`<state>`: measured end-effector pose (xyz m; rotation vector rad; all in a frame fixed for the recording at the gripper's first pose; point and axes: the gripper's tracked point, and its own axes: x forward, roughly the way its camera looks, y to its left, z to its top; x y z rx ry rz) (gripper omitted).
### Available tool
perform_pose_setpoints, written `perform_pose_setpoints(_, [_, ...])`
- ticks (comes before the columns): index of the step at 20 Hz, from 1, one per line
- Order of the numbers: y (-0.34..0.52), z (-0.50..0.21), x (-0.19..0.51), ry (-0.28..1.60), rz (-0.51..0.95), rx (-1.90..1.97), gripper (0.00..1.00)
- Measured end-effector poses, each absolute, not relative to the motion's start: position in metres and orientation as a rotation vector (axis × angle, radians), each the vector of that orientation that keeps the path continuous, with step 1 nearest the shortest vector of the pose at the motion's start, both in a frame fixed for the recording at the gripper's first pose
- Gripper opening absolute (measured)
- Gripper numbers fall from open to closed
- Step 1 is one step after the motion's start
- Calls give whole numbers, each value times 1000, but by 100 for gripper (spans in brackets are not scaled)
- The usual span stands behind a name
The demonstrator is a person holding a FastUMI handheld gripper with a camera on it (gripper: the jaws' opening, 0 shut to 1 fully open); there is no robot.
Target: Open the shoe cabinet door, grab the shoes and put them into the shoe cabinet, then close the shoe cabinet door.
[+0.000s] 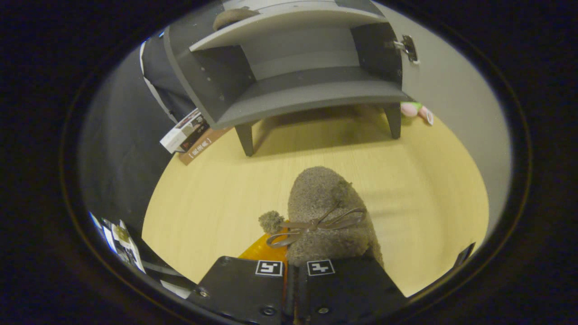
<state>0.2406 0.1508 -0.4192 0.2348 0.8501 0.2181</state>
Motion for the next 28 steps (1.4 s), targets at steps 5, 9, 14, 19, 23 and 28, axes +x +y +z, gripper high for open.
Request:
perform_pose_setpoints(5, [143,-314,259,681,248,195,7])
perform_pose_setpoints(9, [132,-242,271,561,233,165,7])
perform_pose_setpoints(14, [126,-169,301,411,216,129,7])
perform_pose_setpoints(19, [130,-112,348,314,209,126,7])
perform_pose_setpoints(23, [136,-72,397,235,202,122,7])
perform_pose_setpoints(28, [152,-53,459,217,202,141,7])
